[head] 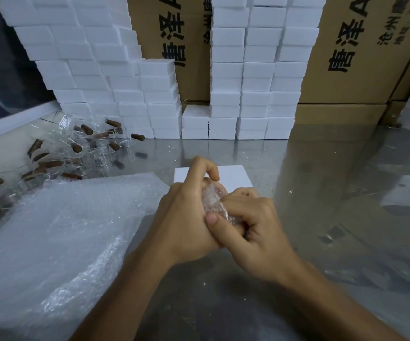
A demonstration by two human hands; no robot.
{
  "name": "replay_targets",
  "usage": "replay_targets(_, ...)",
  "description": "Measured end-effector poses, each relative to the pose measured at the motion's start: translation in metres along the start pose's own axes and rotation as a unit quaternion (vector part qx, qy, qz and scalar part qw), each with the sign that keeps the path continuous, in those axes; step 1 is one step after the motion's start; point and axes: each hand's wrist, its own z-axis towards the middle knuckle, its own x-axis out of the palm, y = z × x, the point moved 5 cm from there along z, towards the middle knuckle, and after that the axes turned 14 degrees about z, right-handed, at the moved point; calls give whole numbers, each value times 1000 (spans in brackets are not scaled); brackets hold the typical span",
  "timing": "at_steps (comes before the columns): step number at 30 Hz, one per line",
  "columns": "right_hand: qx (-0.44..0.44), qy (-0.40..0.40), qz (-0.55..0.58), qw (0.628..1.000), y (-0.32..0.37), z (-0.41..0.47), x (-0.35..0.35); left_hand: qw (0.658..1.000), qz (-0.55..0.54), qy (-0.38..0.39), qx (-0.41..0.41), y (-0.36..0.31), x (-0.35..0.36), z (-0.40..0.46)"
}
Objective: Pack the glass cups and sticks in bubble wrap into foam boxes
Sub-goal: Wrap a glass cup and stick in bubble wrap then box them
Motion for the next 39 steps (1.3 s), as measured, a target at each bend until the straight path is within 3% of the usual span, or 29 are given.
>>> replay_targets(4, -1, 10, 12, 1000, 3, 0, 1, 999, 21, 27, 36, -7, 1, -2)
replay_targets(10, 24, 40, 24, 999, -1, 0, 1, 1000, 3, 20, 24, -2, 3, -2)
replay_targets(15, 40, -3, 68, 997, -1, 4, -11, 986, -130, -34, -96, 19, 1, 2)
replay_targets(20, 3, 41, -37, 998, -4, 7, -19, 951, -190, -66, -237, 41, 1, 0)
replay_targets(26, 9, 14, -72, 997, -7, 7, -14, 931, -276, -23, -238, 33, 4, 0)
replay_targets(30, 87, -37, 26, 995, -10, 7, -24, 919, -328, 0, -218, 29, 5, 2)
replay_targets(32, 126, -53, 92, 986, -13, 9, -30, 913, -339, -24, -225, 32, 3, 3)
replay_targets(36, 194, -96, 201, 955, -24, 10, -40, 923, -274, -95, -254, 46, -4, 1)
replay_targets(39, 242, -91, 287, 922, -35, 8, -42, 936, -253, -104, -222, 43, -4, 0)
